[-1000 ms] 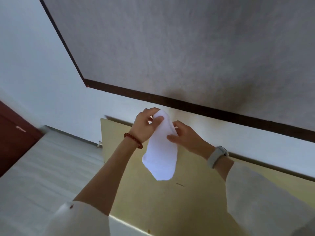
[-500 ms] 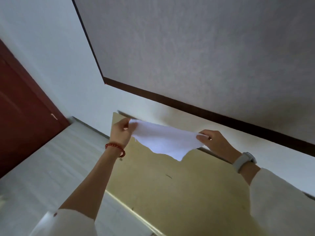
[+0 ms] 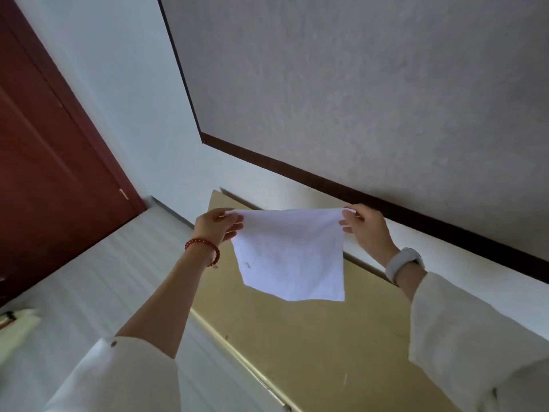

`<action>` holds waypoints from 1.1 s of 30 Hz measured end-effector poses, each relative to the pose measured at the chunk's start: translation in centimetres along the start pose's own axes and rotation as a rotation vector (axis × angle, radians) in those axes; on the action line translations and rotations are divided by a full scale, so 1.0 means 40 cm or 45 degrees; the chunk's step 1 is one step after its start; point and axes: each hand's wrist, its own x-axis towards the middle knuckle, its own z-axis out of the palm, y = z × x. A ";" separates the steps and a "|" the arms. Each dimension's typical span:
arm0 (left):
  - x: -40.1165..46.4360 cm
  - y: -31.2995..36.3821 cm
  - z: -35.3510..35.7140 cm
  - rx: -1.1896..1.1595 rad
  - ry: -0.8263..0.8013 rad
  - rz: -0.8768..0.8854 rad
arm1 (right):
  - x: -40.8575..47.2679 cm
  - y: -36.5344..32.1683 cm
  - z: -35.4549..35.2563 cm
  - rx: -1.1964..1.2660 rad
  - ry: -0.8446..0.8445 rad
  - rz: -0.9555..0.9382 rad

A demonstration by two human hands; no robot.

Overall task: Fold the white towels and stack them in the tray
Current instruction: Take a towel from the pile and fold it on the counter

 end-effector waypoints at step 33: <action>-0.079 -0.641 0.122 0.402 0.055 -0.408 | -0.273 0.512 0.096 -0.522 -0.014 0.509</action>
